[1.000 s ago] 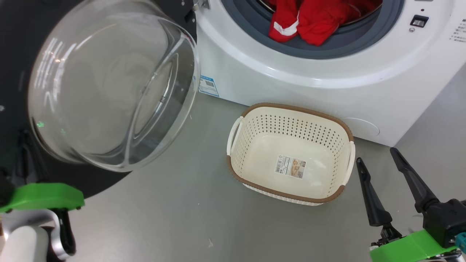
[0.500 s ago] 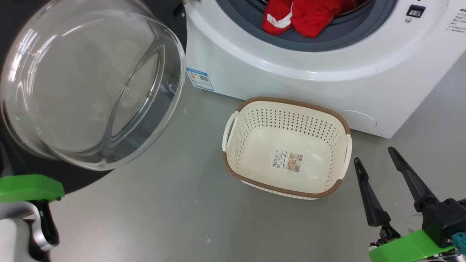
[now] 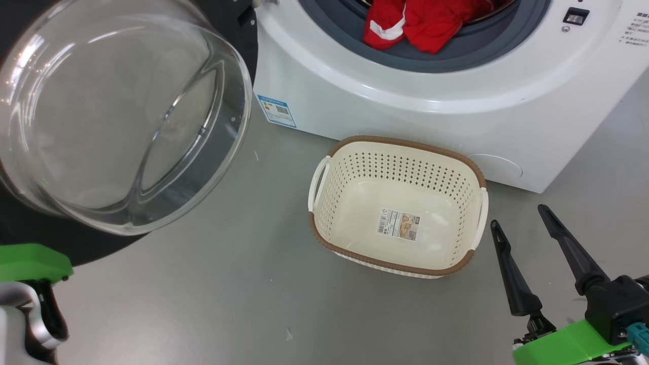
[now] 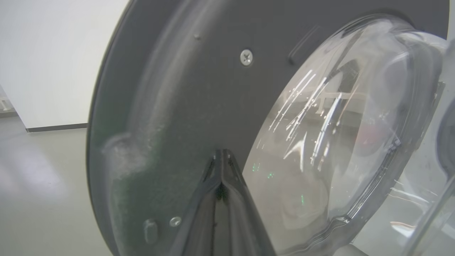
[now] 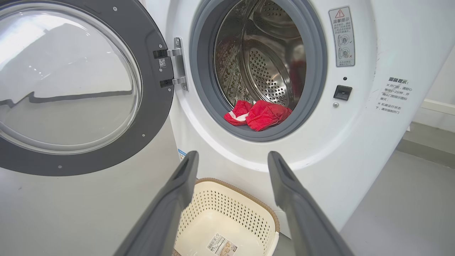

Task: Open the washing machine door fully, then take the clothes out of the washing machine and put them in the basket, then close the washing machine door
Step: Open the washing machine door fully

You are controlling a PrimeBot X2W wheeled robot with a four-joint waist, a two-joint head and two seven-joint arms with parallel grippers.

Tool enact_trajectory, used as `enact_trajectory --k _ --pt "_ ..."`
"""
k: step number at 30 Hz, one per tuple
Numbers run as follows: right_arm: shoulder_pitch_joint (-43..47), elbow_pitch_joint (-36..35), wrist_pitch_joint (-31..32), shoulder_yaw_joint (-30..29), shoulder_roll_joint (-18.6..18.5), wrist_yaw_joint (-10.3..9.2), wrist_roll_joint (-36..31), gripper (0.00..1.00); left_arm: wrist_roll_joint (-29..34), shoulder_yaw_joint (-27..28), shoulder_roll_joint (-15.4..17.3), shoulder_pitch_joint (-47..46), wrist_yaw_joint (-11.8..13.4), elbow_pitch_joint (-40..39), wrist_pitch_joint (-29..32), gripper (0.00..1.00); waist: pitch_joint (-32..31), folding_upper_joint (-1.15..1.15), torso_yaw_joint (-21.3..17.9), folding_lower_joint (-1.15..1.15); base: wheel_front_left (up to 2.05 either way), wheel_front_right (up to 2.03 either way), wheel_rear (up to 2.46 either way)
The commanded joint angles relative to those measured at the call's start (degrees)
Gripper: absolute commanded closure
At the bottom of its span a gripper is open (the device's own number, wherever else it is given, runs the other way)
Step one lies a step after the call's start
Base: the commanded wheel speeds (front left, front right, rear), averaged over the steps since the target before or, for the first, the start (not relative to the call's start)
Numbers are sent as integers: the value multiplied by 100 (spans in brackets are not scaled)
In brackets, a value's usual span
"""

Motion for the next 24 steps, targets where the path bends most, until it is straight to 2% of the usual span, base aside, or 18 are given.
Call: enact_trajectory --k 1,7,15,24 --pt "-191 -191 14 163 -47 21 -57 0 5 313 410 -256 -37 -9 -38 100 7 0 -10 0 0 0 0" --pt "-198 -193 20 172 -47 21 -60 0 52 399 505 -403 -122 189 -42 100 51 0 -49 0 0 0 0" --pt "-227 -199 19 168 -47 21 -65 0 136 522 453 -506 -205 225 -43 100 92 0 -87 0 0 0 0" --pt "-226 -176 -21 119 -47 21 -31 0 287 595 97 -219 -359 -386 -43 100 92 0 -85 0 0 0 0"
